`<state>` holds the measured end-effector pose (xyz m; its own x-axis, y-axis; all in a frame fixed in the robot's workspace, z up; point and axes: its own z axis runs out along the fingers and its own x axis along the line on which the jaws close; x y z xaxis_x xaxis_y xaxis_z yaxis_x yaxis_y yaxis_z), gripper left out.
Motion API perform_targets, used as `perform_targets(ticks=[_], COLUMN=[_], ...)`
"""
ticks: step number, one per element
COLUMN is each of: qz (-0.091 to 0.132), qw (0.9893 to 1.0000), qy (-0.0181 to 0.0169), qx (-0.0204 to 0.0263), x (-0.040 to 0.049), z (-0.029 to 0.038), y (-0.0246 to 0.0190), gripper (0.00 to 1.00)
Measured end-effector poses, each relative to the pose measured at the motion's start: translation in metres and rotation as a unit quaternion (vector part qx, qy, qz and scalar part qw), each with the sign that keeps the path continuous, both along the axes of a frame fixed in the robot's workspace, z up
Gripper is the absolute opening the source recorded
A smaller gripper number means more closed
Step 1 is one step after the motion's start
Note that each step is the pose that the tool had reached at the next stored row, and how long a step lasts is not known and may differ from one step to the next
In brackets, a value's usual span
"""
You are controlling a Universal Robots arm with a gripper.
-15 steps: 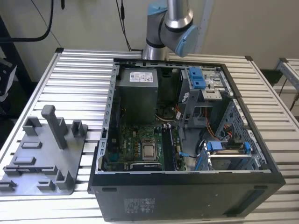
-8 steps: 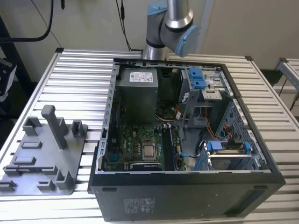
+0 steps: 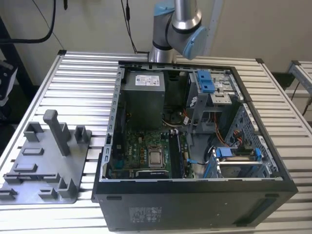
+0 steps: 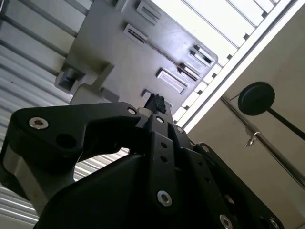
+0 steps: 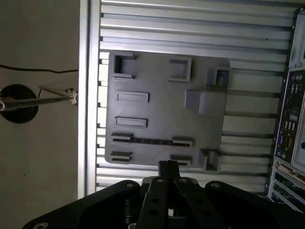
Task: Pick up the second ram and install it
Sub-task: 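Pick up the second ram and move it above second insertion slot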
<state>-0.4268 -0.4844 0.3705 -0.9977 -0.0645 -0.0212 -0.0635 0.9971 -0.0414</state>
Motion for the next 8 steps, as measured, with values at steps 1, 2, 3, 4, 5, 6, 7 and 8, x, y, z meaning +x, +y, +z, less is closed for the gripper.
perform_targets(ticks=[1,2,3,4,5,6,7,8], qz=[0.007,0.015,0.024,0.032,0.04,0.048,0.056,0.063], qw=[1.0,0.9999,0.9997,0.9995,0.9992,0.9989,0.9984,0.998], qy=[-0.0001,-0.0001,-0.0001,-0.0001,-0.0001,-0.0002,-0.0002,-0.0002], qx=[0.0,0.0,0.0,0.0,0.0,0.0,0.0,0.0], x=[-0.0001,-0.0002,-0.0003,-0.0004,-0.0005,-0.0006,-0.0009,-0.0011], z=[-0.0001,0.0,0.0,0.0,0.0,-0.0001,-0.0002,-0.0002], y=[0.0,0.0001,0.0001,0.0001,0.0001,0.0001,0.0001,0.0001], gripper=[0.11,0.11,0.11,0.11,0.11,0.11,0.11,0.11])
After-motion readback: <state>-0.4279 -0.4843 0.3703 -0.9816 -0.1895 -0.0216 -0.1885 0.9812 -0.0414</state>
